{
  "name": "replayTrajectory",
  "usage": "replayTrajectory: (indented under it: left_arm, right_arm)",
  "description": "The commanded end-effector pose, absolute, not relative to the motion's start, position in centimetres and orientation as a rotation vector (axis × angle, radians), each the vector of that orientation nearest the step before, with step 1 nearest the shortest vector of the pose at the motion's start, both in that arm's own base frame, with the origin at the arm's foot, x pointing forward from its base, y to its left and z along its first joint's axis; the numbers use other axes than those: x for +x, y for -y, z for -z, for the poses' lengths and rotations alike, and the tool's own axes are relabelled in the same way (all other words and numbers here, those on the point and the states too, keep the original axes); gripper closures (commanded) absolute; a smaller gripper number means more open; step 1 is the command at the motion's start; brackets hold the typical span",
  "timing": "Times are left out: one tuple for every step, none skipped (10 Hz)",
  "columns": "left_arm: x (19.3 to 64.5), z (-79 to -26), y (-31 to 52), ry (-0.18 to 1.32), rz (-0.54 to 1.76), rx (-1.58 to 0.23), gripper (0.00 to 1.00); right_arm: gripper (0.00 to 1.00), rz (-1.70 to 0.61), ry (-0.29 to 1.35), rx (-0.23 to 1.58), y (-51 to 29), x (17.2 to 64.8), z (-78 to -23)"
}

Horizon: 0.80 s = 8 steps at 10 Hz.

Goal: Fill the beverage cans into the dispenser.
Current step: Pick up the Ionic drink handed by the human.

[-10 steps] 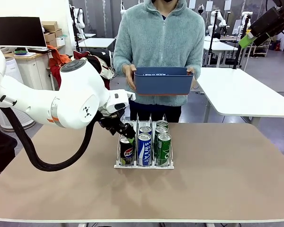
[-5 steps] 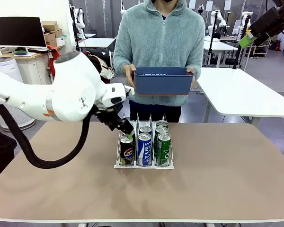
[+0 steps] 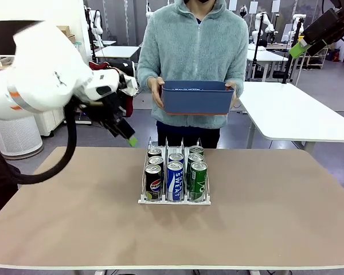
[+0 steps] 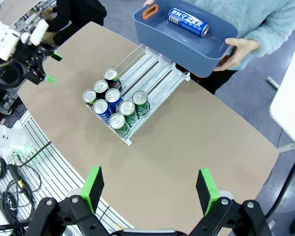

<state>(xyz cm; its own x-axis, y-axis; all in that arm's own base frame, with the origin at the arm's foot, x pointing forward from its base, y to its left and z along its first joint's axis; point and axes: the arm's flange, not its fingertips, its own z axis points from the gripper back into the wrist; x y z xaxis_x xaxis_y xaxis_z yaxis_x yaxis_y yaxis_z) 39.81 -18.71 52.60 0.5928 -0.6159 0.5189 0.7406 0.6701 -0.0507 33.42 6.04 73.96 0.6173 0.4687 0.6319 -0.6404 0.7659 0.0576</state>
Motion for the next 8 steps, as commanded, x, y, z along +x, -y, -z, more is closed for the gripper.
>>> replayTrajectory:
  left_arm:
    - [38.9,-56.7,16.6,0.546,0.823,-0.259,0.0]
    - [38.4,-58.9,15.6,0.594,0.809,-0.255,0.0]
    - [37.7,-61.0,14.9,0.632,0.798,-0.3,0.0]
    - [37.0,-63.2,13.9,0.662,0.806,-0.309,0.0]
    - [36.6,-65.1,13.1,0.679,0.81,-0.288,0.0]
    - [36.2,-66.7,12.8,0.701,0.799,-0.26,0.0]
    - [35.6,-68.2,12.7,0.709,0.807,-0.26,0.0]
    - [35.4,-69.5,12.3,0.724,0.807,-0.238,0.0]
  right_arm:
    - [0.0,-0.648,0.636,0.291,-6.2,33.4,-74.0]
    - [0.0,-0.648,0.636,0.291,-6.2,33.4,-74.0]
    - [0.0,-0.648,0.636,0.291,-6.2,33.4,-74.0]
    - [0.0,-0.648,0.636,0.291,-6.2,33.4,-74.0]
    - [0.0,-0.648,0.636,0.291,-6.2,33.4,-74.0]
    - [0.0,-0.648,0.636,0.291,-6.2,33.4,-74.0]
    - [0.0,-0.648,0.636,0.291,-6.2,33.4,-74.0]
    - [0.0,-0.648,0.636,0.291,-6.2,33.4,-74.0]
